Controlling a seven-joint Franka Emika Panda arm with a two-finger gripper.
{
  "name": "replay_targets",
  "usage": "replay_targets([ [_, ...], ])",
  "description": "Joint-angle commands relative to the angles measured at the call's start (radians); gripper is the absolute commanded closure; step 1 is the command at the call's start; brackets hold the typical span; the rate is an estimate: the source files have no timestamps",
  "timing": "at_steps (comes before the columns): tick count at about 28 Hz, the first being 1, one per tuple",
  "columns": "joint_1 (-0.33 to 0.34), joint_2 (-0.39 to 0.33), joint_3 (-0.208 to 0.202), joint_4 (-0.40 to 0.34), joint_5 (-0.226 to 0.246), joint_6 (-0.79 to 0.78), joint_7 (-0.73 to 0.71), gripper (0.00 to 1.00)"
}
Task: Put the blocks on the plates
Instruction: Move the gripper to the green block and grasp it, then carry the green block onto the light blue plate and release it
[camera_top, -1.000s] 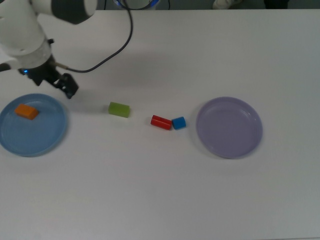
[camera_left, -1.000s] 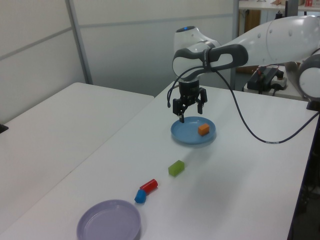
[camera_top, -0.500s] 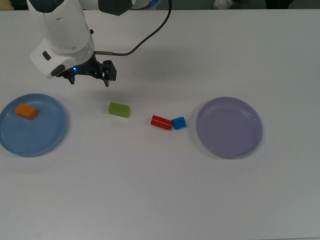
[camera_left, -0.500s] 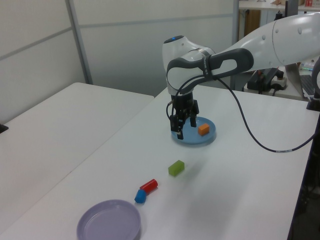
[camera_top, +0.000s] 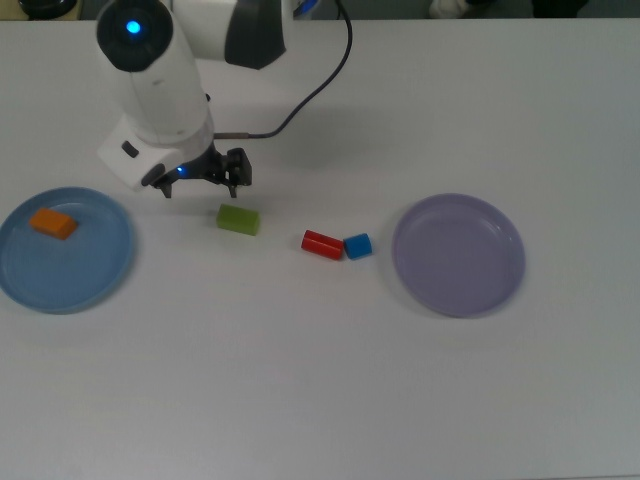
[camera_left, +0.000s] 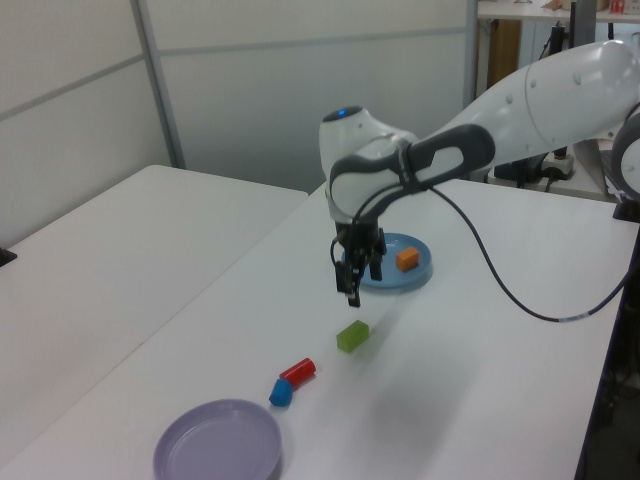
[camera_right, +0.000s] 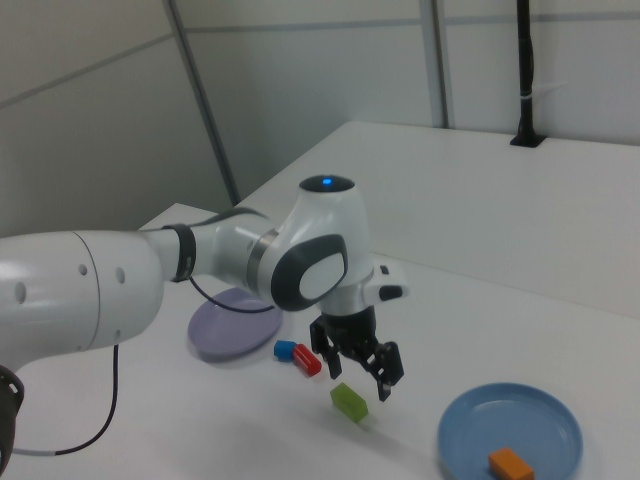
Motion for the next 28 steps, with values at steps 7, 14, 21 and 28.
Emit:
replay_targets([
  [7, 0.023, -0.018, 0.018, -0.143, -0.033, 0.211, 0.202, 0.0],
  [14, 0.022, 0.001, 0.049, -0.159, -0.031, 0.251, 0.214, 0.0],
  [21, 0.028, 0.032, 0.05, -0.157, -0.033, 0.265, 0.215, 0.16],
  [28, 0.023, 0.041, 0.05, -0.149, -0.033, 0.295, 0.216, 0.63],
])
